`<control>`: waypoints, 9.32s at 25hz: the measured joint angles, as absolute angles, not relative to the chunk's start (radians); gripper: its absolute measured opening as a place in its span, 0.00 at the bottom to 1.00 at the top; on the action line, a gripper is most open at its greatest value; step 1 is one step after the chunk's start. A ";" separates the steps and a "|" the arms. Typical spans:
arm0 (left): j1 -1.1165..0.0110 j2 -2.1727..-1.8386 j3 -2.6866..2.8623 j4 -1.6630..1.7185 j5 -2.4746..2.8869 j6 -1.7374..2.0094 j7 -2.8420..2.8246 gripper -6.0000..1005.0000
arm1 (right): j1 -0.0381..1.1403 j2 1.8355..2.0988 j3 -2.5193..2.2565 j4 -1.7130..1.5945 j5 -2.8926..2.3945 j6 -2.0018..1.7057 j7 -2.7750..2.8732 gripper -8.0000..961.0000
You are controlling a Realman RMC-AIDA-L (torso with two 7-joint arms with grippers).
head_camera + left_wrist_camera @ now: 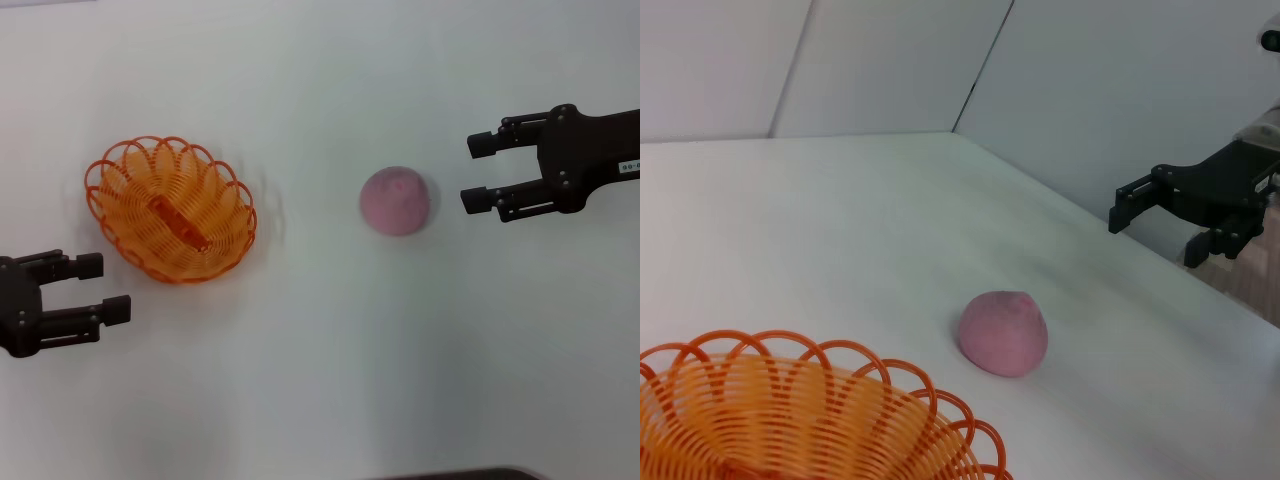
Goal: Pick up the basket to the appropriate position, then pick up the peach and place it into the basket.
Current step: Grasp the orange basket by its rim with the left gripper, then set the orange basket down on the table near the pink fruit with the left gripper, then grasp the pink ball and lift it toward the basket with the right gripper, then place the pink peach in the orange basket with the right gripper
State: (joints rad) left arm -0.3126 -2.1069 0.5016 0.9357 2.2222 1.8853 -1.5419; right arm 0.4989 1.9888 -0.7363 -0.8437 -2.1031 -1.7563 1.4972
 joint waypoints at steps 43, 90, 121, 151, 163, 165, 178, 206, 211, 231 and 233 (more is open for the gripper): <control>-0.753 -2.067 0.873 1.074 2.550 1.422 -2.235 0.78 | 0.522 2.014 -0.736 -0.844 -2.118 -1.714 1.479 0.83; -0.846 -2.069 0.674 0.887 2.791 1.437 -2.410 0.11 | 0.525 2.021 -0.733 -0.844 -2.128 -1.685 1.467 0.83; -0.498 -2.162 0.552 0.895 2.426 1.469 -2.431 0.22 | 0.548 2.016 -0.736 -0.845 -2.130 -1.667 1.457 0.83; -0.388 -2.160 0.428 1.076 2.261 1.664 -1.950 0.67 | 0.557 2.028 -0.626 -0.891 -2.088 -1.642 1.557 0.83; -0.328 -2.172 0.435 1.020 2.139 1.874 -1.542 0.73 | 0.646 2.015 -0.720 -1.167 -2.249 -1.812 1.907 0.83; -0.322 -2.173 0.435 1.012 2.138 1.879 -1.507 0.76 | 0.681 2.018 -0.727 -1.178 -2.342 -1.859 1.900 0.83; -0.327 -2.169 0.448 0.985 2.295 1.847 -1.452 0.89 | 0.743 2.052 -0.881 -1.148 -2.579 -1.784 1.937 0.82; -0.342 -2.171 0.473 0.969 2.320 1.830 -1.512 0.89 | 0.814 2.092 -1.110 -0.767 -2.590 -1.347 1.930 0.47; -0.342 -2.171 0.473 0.969 2.320 1.831 -1.514 0.89 | 0.816 2.093 -1.113 -0.766 -2.573 -1.347 1.926 0.29; -0.339 -2.171 0.472 0.970 2.324 1.843 -1.554 0.89 | 0.748 2.086 -1.104 -0.957 -2.224 -1.422 1.810 0.06; -0.340 -2.171 0.472 0.972 2.324 1.848 -1.559 0.89 | 0.751 2.089 -1.114 -0.958 -2.159 -1.435 1.778 0.06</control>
